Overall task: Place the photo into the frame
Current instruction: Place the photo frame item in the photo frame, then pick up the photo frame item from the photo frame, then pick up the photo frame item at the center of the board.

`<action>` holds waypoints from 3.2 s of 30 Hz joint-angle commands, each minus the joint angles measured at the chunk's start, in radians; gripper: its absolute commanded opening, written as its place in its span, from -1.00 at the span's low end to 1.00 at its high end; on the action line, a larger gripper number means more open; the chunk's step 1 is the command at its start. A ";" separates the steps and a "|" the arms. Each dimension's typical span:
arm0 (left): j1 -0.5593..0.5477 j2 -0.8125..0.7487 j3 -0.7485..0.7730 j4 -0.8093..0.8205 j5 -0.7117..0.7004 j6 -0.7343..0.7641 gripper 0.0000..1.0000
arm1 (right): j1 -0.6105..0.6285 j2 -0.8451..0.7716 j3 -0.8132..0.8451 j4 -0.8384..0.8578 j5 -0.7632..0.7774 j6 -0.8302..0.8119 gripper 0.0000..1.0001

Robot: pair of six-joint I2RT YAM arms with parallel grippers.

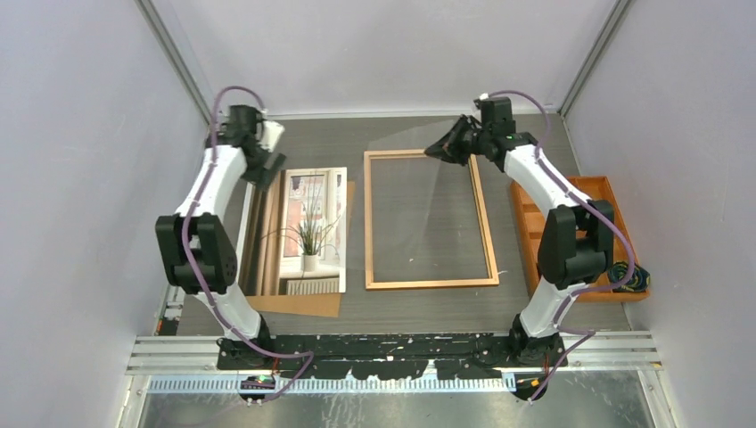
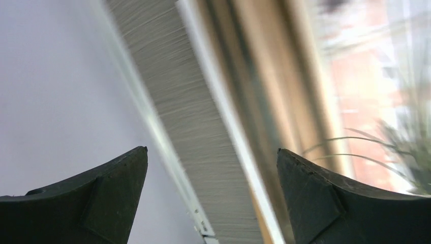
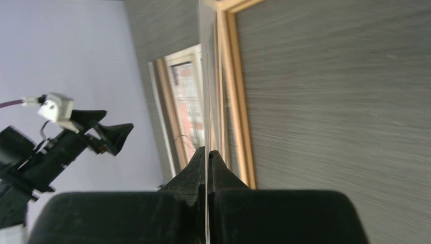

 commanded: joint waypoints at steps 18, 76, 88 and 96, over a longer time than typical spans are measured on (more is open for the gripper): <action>-0.461 0.165 -0.117 0.108 -0.172 -0.013 0.98 | -0.114 -0.002 -0.211 -0.242 0.230 -0.109 0.99; -0.481 0.213 -0.182 0.091 -0.140 -0.011 0.96 | 0.164 -0.151 -1.210 1.468 0.154 0.524 0.38; -0.480 0.201 -0.163 0.073 -0.146 0.000 0.96 | 0.158 0.132 -1.146 1.760 0.074 0.656 -0.54; -0.444 0.122 0.017 -0.059 -0.071 -0.033 1.00 | 0.141 -0.335 -0.914 0.720 0.084 0.162 -0.98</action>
